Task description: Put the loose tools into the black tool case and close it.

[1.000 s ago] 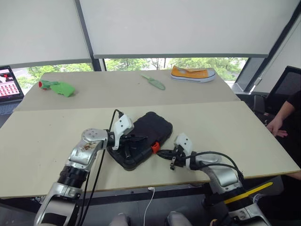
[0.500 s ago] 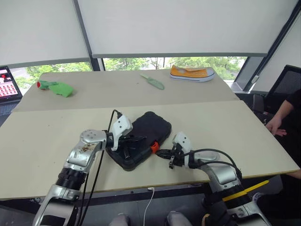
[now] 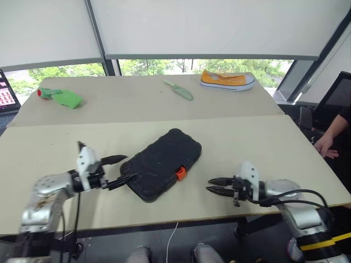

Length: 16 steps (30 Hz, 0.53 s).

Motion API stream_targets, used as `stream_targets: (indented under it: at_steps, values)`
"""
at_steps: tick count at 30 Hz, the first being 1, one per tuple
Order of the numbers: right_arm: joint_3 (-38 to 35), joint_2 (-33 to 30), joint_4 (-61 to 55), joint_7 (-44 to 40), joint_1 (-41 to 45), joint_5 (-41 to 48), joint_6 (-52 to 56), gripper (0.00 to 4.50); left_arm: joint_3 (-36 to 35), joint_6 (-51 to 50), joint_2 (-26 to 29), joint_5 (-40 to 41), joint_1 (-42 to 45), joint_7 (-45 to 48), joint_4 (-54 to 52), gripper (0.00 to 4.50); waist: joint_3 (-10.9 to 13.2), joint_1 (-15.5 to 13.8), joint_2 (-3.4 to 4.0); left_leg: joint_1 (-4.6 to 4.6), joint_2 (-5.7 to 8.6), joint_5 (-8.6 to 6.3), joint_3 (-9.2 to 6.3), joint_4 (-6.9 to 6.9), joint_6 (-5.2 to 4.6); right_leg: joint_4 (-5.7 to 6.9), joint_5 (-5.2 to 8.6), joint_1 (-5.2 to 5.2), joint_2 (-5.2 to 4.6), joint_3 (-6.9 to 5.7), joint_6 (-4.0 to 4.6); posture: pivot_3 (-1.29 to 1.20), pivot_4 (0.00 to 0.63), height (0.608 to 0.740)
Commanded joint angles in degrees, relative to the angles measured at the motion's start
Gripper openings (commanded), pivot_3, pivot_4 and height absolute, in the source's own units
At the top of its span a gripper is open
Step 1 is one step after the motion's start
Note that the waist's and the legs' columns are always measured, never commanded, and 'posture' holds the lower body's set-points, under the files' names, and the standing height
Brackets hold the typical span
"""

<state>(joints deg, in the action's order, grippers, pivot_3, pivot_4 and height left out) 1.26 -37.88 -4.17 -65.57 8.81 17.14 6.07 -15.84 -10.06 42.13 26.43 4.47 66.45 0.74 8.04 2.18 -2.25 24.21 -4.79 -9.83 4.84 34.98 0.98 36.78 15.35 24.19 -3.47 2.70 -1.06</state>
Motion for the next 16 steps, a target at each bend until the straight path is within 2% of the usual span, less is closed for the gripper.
stream_targets:
  at_steps: [1, 5, 6, 11, 12, 16]
  values:
    - [-4.3, -1.3, 3.1, -1.9, 0.0, 1.0, -9.3, 2.82, -6.8, 5.0, 3.0, -1.6, -6.6, -0.2, 0.4, 4.50, 0.1, 0.1, -0.15, -0.01, 0.00, 0.00, 0.01, 0.00, 0.00, -0.02, 0.00, 0.00, 0.00, 0.00, 0.00, 0.00, 0.150, 0.740]
    - [-5.5, -2.4, 8.0, -3.1, 1.0, 0.0, -15.9, 4.27, -10.7, 7.2, 3.9, -3.0, -15.0, -1.1, 1.3, 4.50, 0.4, 0.0, -0.29, -0.01, -0.01, -0.02, 0.05, -0.02, 0.03, -0.04, -0.02, 0.03, -0.05, -0.01, 0.05, 0.00, 0.150, 0.740]
    - [-5.5, -2.5, 8.8, -3.2, 1.3, -0.1, -16.6, 4.46, -11.2, 8.4, 3.7, -3.7, -16.5, -1.6, 1.5, 4.50, 0.5, -0.2, -0.34, -0.01, -0.02, -0.02, 0.05, -0.02, 0.03, -0.03, -0.02, 0.05, -0.05, -0.02, 0.06, 0.00, 0.150, 0.740]
    - [-5.4, -2.8, 12.4, -3.2, 2.9, -0.7, -20.0, 4.46, -11.2, 11.5, 2.1, -6.5, -19.2, -6.1, 0.8, 4.50, 0.5, -1.2, -0.39, -0.02, -0.05, -0.01, 0.05, 0.02, 0.06, -0.03, -0.05, 0.05, -0.08, -0.08, 0.21, 0.00, 0.150, 0.740]
    - [-5.3, -2.8, 13.0, -3.2, 3.1, -0.9, -20.5, 4.46, -11.0, 11.7, 1.6, -6.4, -19.3, -6.6, 0.6, 4.50, 0.5, -1.4, -0.39, -0.02, -0.06, -0.01, 0.06, 0.04, 0.07, -0.03, 0.08, 0.05, -0.08, -0.08, 0.48, 0.00, 0.150, 0.740]
    - [-5.8, -2.5, 15.0, -2.2, 3.9, -1.2, -23.0, 4.46, -10.6, 12.6, 0.7, -6.7, -19.6, -8.6, -0.5, 4.50, 0.5, -1.5, -0.39, 0.01, -0.06, 0.00, 0.11, 0.08, 0.07, -0.02, 0.04, 0.03, -0.12, -0.07, 0.45, 0.00, 0.150, 0.740]
